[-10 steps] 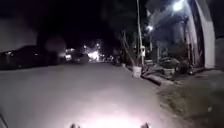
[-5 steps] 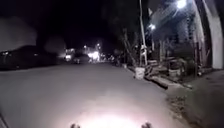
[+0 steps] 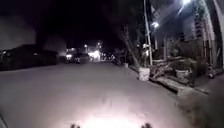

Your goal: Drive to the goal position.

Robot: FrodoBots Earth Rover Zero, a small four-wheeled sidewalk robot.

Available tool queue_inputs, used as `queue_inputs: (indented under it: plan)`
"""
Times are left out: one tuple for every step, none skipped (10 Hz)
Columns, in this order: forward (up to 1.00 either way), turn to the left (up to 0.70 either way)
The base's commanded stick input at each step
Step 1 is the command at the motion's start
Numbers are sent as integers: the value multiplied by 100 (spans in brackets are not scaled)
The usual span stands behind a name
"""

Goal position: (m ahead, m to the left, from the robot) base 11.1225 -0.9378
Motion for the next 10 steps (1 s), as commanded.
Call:
queue_inputs:
  plan:
    - [70,0]
    - [70,0]
    - [70,0]
    - [70,0]
    - [70,0]
    - [70,0]
    - [70,0]
    - [70,0]
    - [70,0]
    - [70,0]
